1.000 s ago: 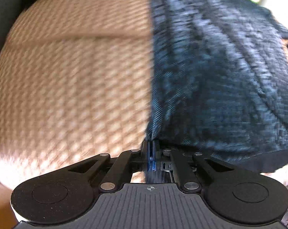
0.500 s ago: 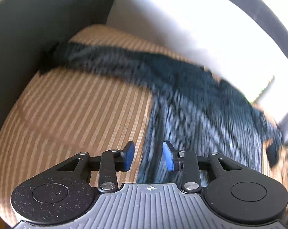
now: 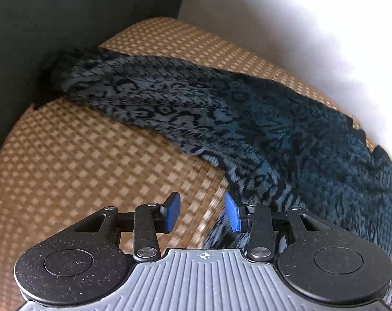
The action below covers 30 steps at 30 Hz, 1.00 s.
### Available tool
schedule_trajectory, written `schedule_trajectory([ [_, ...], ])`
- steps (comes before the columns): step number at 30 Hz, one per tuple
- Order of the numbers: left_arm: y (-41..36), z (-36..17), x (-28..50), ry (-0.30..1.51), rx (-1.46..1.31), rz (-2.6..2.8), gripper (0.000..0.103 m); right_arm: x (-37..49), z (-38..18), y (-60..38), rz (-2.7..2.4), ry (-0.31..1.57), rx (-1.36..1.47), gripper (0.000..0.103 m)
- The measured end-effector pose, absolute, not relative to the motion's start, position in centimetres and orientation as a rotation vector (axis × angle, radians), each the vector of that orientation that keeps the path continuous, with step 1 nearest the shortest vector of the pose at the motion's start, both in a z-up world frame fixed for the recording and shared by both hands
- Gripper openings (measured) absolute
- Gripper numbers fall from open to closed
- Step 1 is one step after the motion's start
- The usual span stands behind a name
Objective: Fold clothes
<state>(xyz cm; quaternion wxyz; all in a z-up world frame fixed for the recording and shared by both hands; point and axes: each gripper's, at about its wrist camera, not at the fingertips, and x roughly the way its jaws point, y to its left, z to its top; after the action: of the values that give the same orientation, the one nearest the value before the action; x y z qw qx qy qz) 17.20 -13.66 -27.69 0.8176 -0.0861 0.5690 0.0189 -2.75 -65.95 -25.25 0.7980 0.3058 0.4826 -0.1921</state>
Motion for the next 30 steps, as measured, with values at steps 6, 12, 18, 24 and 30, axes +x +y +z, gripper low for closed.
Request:
schedule_trajectory([
  [6, -14.4, -31.2, 20.5, 1.21, -0.235, 0.045, 0.055, -2.6, -28.4, -65.8, -0.497, 1.03, 0.717, 0.05],
  [12, -14.9, -30.7, 22.0, 1.109, -0.165, 0.099, 0.0, -1.6, -28.4, -65.4, -0.491, 0.976, 0.64, 0.004],
  [18, -13.2, -31.0, 22.5, 1.149, -0.219, 0.113, 0.029, -2.1, -28.4, -67.1, -0.638, 0.967, 0.648, 0.007],
  [24, -12.0, -27.5, 20.4, 1.115, -0.168, 0.039, 0.052, -3.5, -24.9, -63.9, -0.635, 0.958, 0.496, 0.041],
  [30, -8.2, -26.0, 20.7, 1.088, -0.233, 0.09, 0.053, 0.6, -19.8, -58.4, -0.3, 0.851, 0.365, 0.04],
])
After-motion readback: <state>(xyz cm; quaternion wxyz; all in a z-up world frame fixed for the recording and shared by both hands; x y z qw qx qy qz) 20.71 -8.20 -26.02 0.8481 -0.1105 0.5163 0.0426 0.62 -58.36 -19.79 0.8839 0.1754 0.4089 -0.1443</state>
